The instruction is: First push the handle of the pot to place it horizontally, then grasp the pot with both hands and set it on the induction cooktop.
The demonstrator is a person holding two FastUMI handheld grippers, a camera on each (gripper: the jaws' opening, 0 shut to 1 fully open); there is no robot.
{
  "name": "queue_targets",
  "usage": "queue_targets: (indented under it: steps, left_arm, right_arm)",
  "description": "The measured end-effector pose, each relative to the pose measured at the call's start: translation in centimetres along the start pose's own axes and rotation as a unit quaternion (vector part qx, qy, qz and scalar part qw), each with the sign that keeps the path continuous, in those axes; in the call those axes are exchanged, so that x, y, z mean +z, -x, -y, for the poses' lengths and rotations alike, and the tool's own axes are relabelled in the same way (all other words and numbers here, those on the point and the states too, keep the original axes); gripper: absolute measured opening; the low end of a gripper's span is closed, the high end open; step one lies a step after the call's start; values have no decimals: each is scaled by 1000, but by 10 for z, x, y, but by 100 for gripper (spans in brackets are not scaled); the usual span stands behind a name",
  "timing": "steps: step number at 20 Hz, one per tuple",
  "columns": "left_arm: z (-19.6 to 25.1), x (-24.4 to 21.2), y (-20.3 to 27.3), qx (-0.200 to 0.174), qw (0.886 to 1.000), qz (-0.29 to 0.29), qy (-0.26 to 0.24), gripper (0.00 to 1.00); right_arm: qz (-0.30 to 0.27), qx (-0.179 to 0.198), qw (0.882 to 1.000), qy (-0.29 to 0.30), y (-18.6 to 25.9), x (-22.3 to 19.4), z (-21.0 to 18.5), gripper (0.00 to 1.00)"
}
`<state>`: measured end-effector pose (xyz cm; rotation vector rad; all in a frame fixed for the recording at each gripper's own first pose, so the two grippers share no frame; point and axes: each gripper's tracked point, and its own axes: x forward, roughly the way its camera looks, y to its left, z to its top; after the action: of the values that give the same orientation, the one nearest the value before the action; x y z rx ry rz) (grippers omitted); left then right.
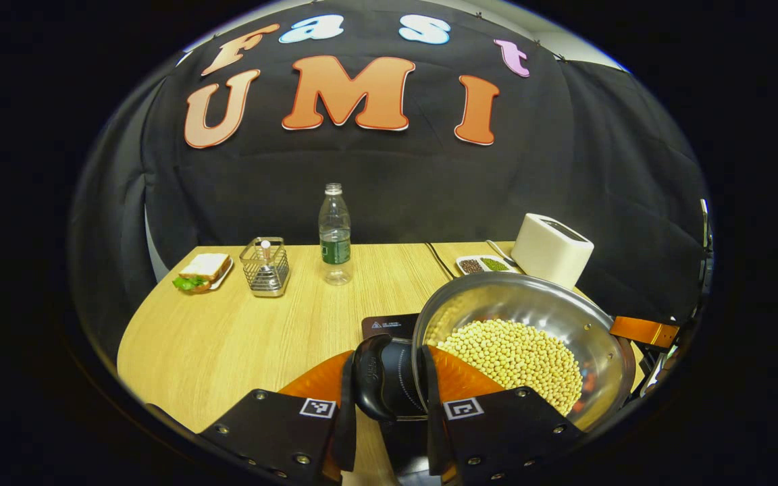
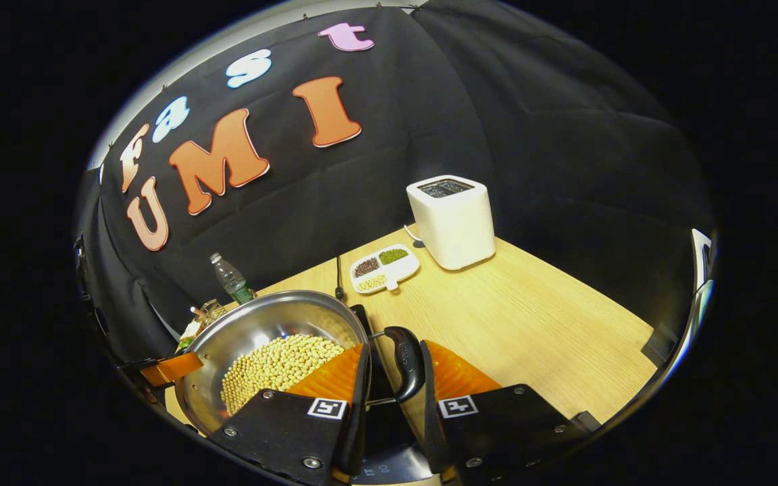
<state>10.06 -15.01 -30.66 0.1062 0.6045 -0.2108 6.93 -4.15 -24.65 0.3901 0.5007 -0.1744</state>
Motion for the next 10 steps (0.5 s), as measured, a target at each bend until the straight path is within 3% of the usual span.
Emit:
queue_targets:
  steps: [10]
  left_arm:
    - [3, -20, -14, -6, 1000, -15, 20, 43]
  right_arm:
    - [-1, -6, 1000, 19, -10, -3, 5, 36]
